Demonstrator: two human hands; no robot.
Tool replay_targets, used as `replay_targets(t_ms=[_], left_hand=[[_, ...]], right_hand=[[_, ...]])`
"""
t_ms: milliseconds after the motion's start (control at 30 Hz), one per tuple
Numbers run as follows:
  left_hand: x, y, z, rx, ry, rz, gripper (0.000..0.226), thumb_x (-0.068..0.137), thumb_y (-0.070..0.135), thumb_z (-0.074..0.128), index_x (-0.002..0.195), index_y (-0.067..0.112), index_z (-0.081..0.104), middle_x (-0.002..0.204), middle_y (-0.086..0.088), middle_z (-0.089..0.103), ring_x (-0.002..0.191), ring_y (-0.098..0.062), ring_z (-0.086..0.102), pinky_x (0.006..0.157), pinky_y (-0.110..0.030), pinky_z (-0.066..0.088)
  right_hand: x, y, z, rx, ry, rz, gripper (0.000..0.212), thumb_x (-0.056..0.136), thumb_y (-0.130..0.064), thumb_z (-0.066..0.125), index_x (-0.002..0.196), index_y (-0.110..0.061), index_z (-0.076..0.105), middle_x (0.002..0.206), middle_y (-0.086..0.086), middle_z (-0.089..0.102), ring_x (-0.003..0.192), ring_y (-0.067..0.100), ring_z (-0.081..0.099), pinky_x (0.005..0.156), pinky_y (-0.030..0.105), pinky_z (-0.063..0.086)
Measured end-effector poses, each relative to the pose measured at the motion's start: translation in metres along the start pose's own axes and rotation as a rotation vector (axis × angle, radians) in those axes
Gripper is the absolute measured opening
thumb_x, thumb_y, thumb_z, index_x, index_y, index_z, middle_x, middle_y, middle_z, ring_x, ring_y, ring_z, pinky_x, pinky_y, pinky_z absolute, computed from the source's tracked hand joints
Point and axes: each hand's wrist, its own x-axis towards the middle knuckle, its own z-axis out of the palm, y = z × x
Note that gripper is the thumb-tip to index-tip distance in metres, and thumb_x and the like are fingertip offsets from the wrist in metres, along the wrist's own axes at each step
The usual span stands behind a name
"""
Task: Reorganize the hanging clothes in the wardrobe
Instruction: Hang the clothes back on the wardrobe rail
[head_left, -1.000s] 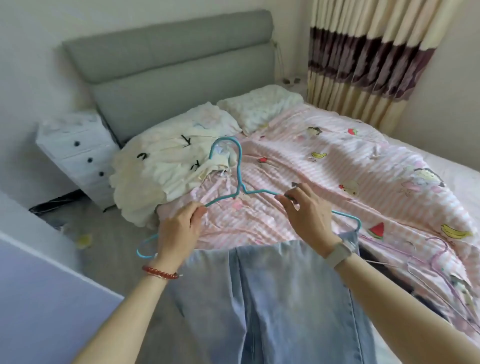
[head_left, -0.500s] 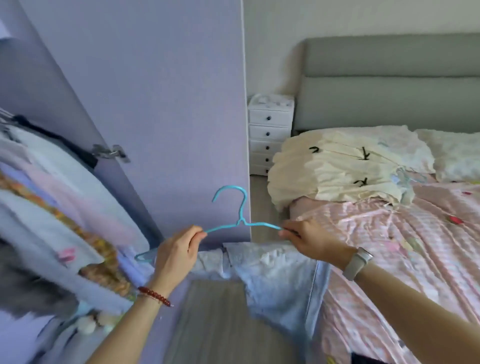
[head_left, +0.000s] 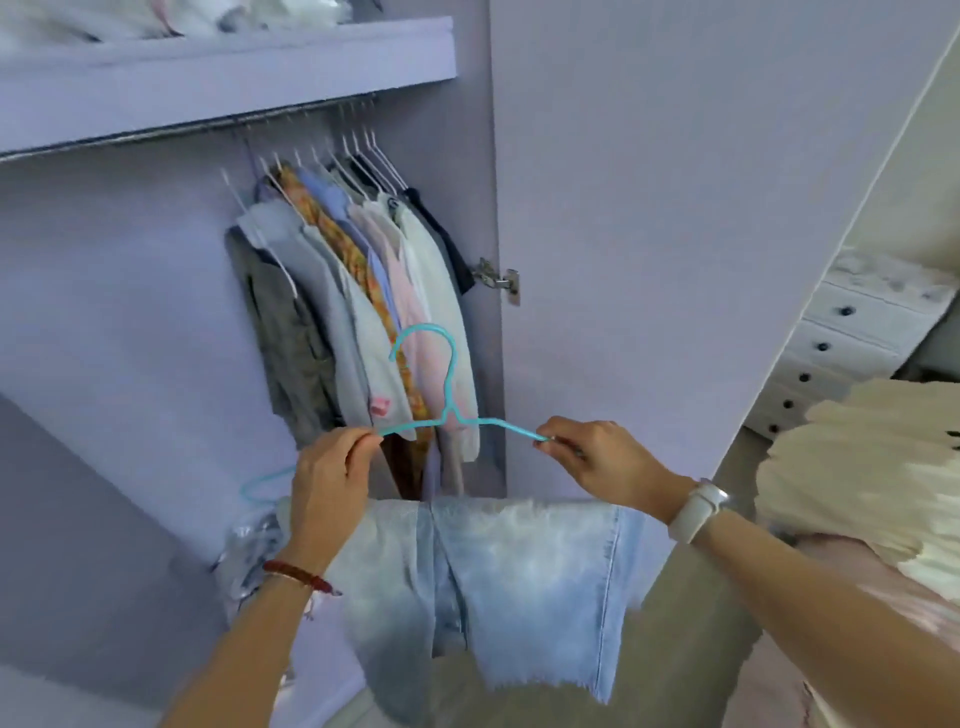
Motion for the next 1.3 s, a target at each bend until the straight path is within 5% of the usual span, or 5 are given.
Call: replay_targets(t_ms=[133, 433, 733, 900, 1300], left_hand=[[0.012, -0.019, -0.046, 0.183, 0.152, -0.119, 0.022, 0.087, 0.015, 0.052, 0.079, 0.003, 0.068, 0.073, -0.013, 0.067, 0.066, -0.034, 0.057, 0.071, -0.047, 0.044], [0.050, -0.088, -0.119, 0.506, 0.345, -0.358, 0.032, 0.090, 0.023, 0.058, 0.118, 0.008, 0.058, 0.111, -0.014, 0.062, 0.110, -0.034, 0.049, 0.100, -0.046, 0.023], [0.119, -0.107, -0.182, 0.774, 0.614, -0.014, 0.037, 0.091, 0.023, 0.050, 0.126, 0.011, 0.053, 0.132, -0.020, 0.048, 0.125, -0.034, 0.034, 0.099, -0.055, 0.029], [0.170, -0.114, -0.195, 0.930, 0.551, 0.050, 0.050, 0.090, 0.024, 0.046, 0.140, 0.020, 0.038, 0.148, -0.018, 0.029, 0.137, -0.041, 0.021, 0.107, -0.060, 0.014], [0.212, -0.167, -0.188, 1.108, 0.665, 0.113, 0.061, 0.091, 0.036, 0.046, 0.145, 0.025, 0.018, 0.150, -0.011, 0.015, 0.135, -0.039, 0.011, 0.108, -0.055, 0.002]], right_hand=[[0.041, -0.033, 0.015, -0.014, 0.066, -0.252, 0.020, 0.092, -0.022, 0.053, 0.100, -0.011, 0.067, 0.070, 0.009, 0.067, 0.061, 0.034, 0.058, 0.056, 0.027, 0.036], [0.146, -0.132, 0.078, 0.407, -0.043, -0.282, 0.019, 0.093, -0.019, 0.050, 0.089, -0.007, 0.065, 0.060, -0.012, 0.048, 0.061, 0.014, 0.046, 0.063, 0.035, 0.043], [0.254, -0.201, 0.149, 0.509, 0.018, -0.122, 0.025, 0.093, -0.014, 0.048, 0.067, -0.013, 0.049, 0.052, -0.009, 0.041, 0.060, 0.020, 0.044, 0.058, 0.027, 0.027], [0.319, -0.219, 0.156, 0.547, 0.199, -0.016, 0.024, 0.092, -0.011, 0.046, 0.086, 0.005, 0.063, 0.078, 0.022, 0.065, 0.077, 0.033, 0.058, 0.065, 0.030, 0.034], [0.446, -0.209, 0.167, 0.486, 0.257, 0.206, 0.028, 0.095, -0.012, 0.040, 0.102, 0.009, 0.058, 0.104, 0.031, 0.062, 0.097, 0.043, 0.057, 0.075, 0.036, 0.043]])
